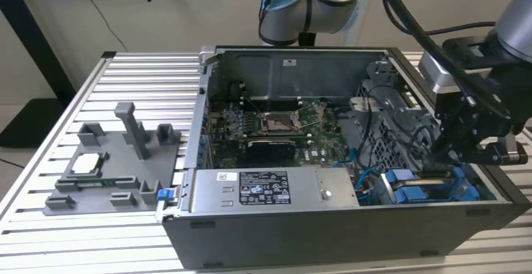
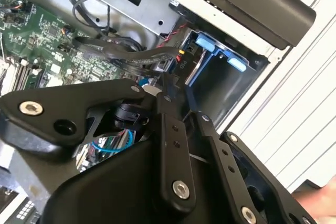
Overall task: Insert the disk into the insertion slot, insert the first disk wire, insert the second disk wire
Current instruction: 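Insert the second disk wire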
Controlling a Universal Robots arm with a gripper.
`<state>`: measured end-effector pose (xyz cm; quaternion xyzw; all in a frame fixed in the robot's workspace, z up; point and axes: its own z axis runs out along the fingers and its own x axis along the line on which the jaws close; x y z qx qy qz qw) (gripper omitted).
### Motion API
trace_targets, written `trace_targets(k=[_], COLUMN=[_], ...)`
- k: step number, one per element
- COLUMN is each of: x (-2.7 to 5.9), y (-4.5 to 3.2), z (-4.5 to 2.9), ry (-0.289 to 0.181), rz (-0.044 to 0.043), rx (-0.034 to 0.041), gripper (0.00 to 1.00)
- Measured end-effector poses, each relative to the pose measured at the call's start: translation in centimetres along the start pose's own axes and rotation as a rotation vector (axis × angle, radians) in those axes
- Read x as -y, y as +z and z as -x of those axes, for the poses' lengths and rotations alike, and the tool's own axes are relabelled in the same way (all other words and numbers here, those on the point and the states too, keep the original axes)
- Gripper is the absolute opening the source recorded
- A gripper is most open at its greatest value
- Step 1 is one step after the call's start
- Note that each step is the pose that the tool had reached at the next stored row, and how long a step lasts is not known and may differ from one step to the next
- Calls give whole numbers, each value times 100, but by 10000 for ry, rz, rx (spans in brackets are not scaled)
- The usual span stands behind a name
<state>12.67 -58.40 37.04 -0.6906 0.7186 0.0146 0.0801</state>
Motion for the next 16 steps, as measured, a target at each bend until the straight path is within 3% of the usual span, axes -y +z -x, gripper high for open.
trace_targets(k=[5,16], x=[8,8], y=[-88,-91], z=[11,12], ry=[0,0], rz=[0,1], rx=[3,1], gripper=[100,100])
